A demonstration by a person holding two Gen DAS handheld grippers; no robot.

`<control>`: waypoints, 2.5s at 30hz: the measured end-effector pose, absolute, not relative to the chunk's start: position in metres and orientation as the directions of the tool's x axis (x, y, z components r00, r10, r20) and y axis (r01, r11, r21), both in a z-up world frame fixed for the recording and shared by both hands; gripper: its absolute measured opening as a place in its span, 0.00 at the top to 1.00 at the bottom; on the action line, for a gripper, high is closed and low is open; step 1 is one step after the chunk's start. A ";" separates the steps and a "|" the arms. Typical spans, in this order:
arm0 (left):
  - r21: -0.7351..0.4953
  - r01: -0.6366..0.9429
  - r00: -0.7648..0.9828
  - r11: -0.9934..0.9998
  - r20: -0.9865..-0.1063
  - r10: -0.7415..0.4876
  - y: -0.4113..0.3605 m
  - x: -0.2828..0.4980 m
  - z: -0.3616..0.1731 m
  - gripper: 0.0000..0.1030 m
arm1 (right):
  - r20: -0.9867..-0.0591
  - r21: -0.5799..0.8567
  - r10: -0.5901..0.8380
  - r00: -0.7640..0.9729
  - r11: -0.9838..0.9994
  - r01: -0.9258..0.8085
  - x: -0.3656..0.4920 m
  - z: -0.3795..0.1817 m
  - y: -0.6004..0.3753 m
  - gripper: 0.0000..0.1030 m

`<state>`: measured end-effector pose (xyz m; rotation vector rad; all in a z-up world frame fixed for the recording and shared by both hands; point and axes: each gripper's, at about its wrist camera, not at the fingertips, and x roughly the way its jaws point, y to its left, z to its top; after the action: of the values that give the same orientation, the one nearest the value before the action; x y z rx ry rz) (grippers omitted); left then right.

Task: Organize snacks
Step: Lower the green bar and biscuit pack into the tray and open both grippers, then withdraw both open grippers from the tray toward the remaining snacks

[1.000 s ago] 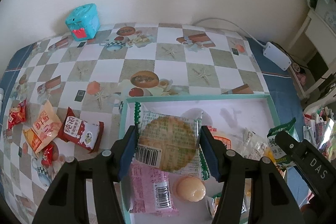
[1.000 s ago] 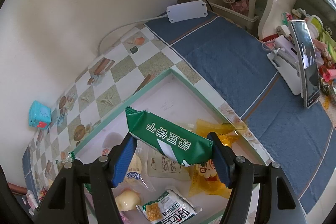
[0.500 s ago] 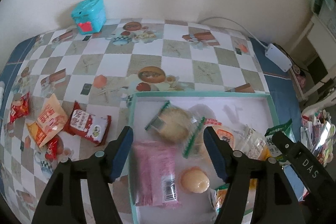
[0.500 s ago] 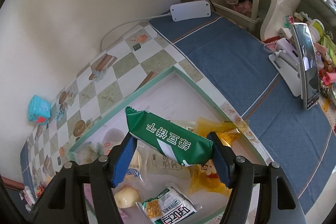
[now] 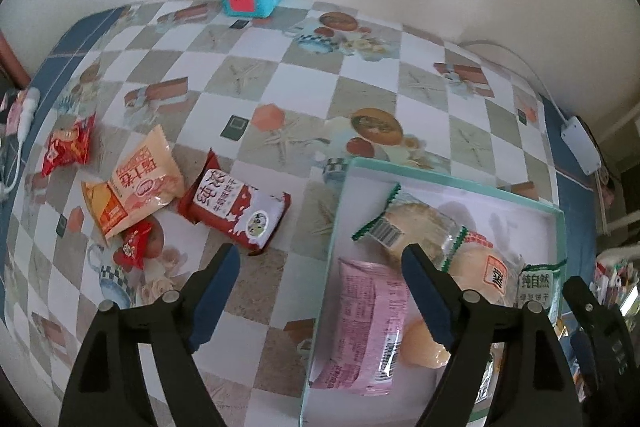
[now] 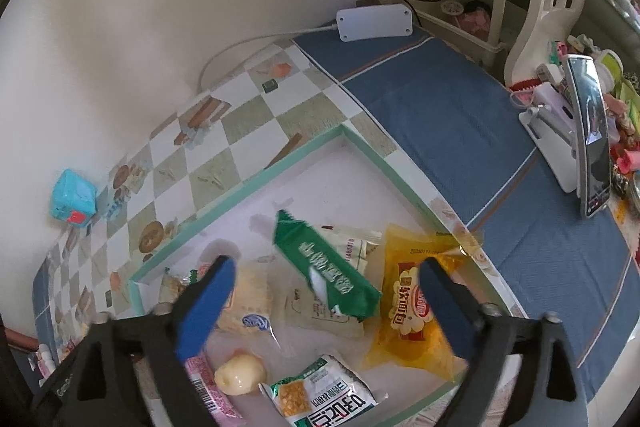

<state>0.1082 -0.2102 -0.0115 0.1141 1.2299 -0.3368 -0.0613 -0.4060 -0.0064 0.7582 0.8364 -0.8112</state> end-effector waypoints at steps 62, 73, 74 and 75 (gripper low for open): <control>-0.045 -0.038 0.392 0.998 -0.920 -0.027 -0.001 0.113 0.016 0.06 | -0.850 0.217 -0.157 0.502 0.765 0.607 -0.007 0.019 -0.245 0.00; 0.026 -0.185 0.381 0.982 -0.920 0.096 0.070 0.128 0.007 0.07 | -0.851 0.218 -0.113 0.514 0.812 0.541 0.016 0.018 -0.205 0.00; 0.023 -0.188 0.379 0.982 -0.921 0.094 0.071 0.128 0.007 0.07 | -0.851 0.218 -0.108 0.514 0.817 0.533 0.018 0.017 -0.201 0.00; 0.018 -0.191 0.378 0.981 -0.922 0.090 0.072 0.128 0.006 0.07 | -0.852 0.218 -0.104 0.513 0.821 0.528 0.020 0.016 -0.198 0.00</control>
<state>0.1285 0.0725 0.0060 -0.0971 1.1704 0.1802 0.0198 -0.1980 0.0165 0.4918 0.9647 -0.3982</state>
